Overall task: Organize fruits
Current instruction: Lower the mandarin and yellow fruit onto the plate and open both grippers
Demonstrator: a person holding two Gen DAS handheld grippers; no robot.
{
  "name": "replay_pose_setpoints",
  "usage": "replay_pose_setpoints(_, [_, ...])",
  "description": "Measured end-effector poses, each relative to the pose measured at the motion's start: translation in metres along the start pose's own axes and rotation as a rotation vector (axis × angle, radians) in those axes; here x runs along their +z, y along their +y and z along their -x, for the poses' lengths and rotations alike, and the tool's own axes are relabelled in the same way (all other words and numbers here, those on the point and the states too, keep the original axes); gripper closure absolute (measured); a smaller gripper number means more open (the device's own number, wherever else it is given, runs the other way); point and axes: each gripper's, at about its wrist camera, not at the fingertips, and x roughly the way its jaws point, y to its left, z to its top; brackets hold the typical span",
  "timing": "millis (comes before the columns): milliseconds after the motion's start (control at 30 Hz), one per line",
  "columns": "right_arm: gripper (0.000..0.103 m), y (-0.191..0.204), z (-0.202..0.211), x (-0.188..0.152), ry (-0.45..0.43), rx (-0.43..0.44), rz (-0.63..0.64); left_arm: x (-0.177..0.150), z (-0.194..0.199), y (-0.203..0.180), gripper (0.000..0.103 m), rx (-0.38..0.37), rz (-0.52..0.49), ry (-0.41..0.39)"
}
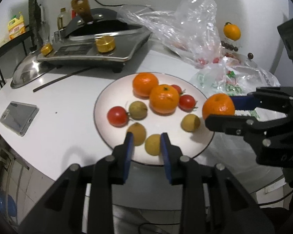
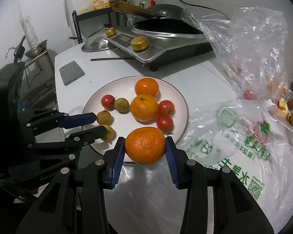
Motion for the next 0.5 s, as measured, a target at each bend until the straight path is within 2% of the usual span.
replay_pose_setpoints(500, [0.060, 0.030, -0.018, 0.014, 0.027, 0.015, 0.050, -0.005, 0.015, 0.033, 0.071, 0.033, 0.062, -0.033])
